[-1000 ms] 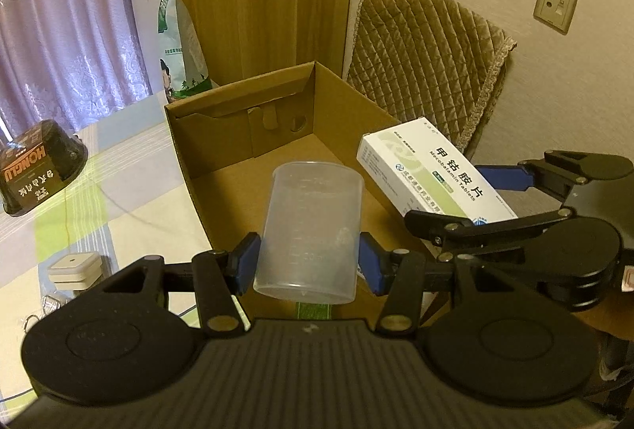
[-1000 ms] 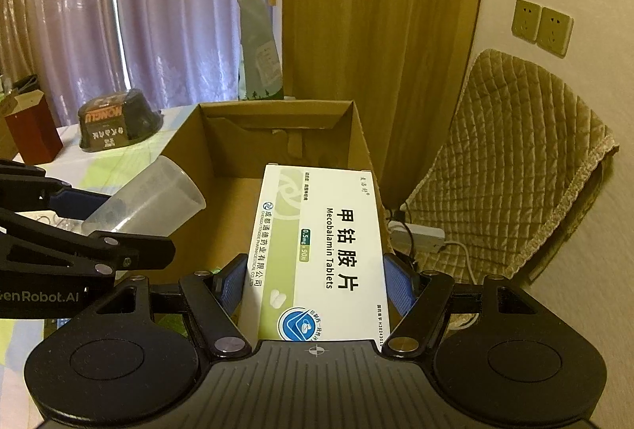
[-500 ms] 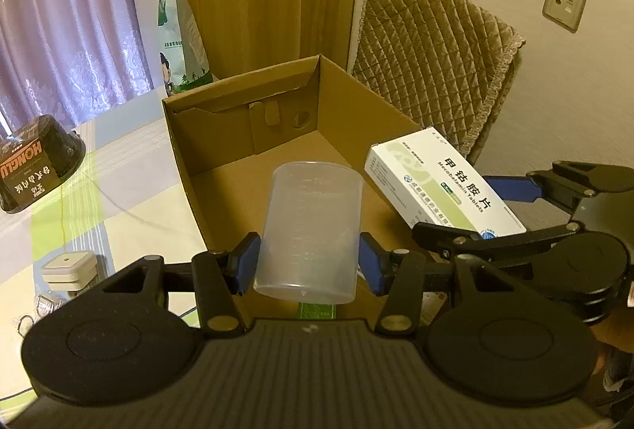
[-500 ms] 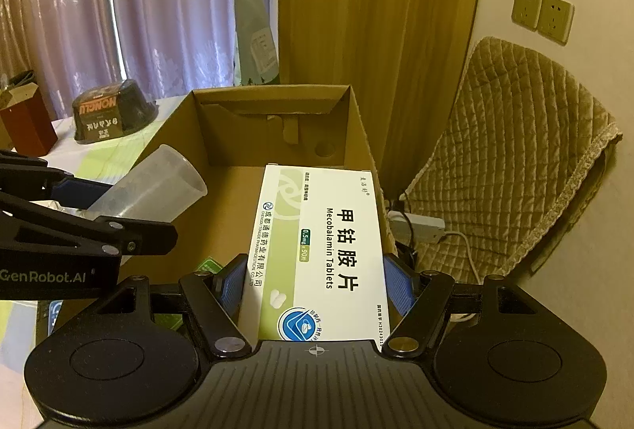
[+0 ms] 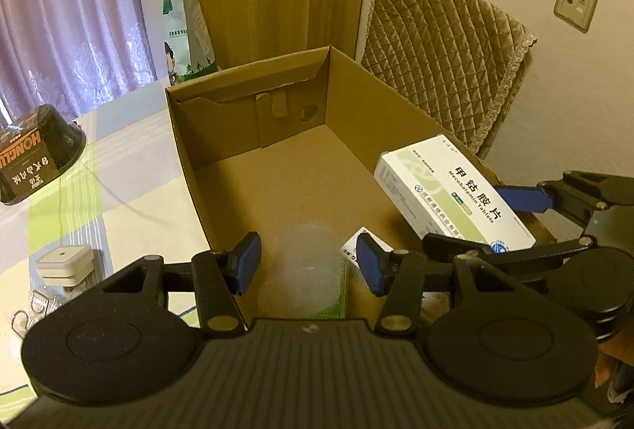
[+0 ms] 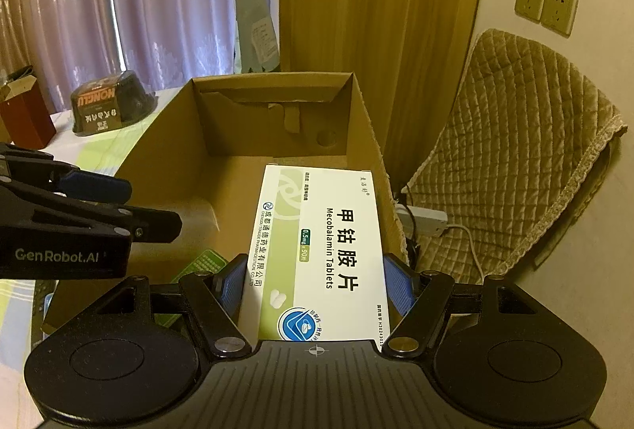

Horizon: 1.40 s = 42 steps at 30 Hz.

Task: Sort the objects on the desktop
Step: 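Open the left tool to drop the cup while the right tool releases the Mecobalamin box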

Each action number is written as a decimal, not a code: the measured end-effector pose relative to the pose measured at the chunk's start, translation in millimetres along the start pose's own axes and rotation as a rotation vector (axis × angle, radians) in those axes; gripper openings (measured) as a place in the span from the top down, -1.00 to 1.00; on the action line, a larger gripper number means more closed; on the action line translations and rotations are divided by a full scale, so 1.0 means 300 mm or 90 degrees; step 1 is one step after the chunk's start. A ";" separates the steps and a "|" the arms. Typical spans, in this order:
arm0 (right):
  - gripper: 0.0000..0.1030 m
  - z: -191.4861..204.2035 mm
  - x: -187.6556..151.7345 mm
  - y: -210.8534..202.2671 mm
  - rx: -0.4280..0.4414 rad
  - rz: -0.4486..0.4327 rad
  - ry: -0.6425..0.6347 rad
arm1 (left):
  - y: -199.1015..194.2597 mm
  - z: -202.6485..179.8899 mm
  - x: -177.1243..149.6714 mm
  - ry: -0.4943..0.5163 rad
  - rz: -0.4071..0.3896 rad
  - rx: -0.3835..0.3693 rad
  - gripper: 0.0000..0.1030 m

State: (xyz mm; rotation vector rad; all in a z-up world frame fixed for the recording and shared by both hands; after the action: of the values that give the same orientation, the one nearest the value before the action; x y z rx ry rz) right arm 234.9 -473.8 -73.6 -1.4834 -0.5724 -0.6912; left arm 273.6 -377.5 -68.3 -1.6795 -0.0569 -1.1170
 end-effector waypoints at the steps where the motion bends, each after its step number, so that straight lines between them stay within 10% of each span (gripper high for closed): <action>1: -0.36 0.001 0.000 0.000 0.000 0.000 0.000 | -0.001 0.002 0.002 0.000 -0.001 0.000 0.08; 42: -0.37 0.082 0.018 0.025 0.015 -0.001 -0.020 | -0.070 0.104 -0.015 -0.029 -0.013 0.021 0.08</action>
State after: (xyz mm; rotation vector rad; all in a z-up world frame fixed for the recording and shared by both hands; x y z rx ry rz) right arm 245.7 -449.8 -74.4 -1.4745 -0.6044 -0.6618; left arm 279.8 -342.4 -55.9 -1.6781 -0.1202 -1.0875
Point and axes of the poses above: each gripper's, at about its wrist camera, not at the fingertips, and y roughly the way its jaws point, z to its left, x to its top, the point moved 6 cm from there along y, roughly the way its jaws point, and after that the axes turned 3 degrees about x, right-handed, at the moved point
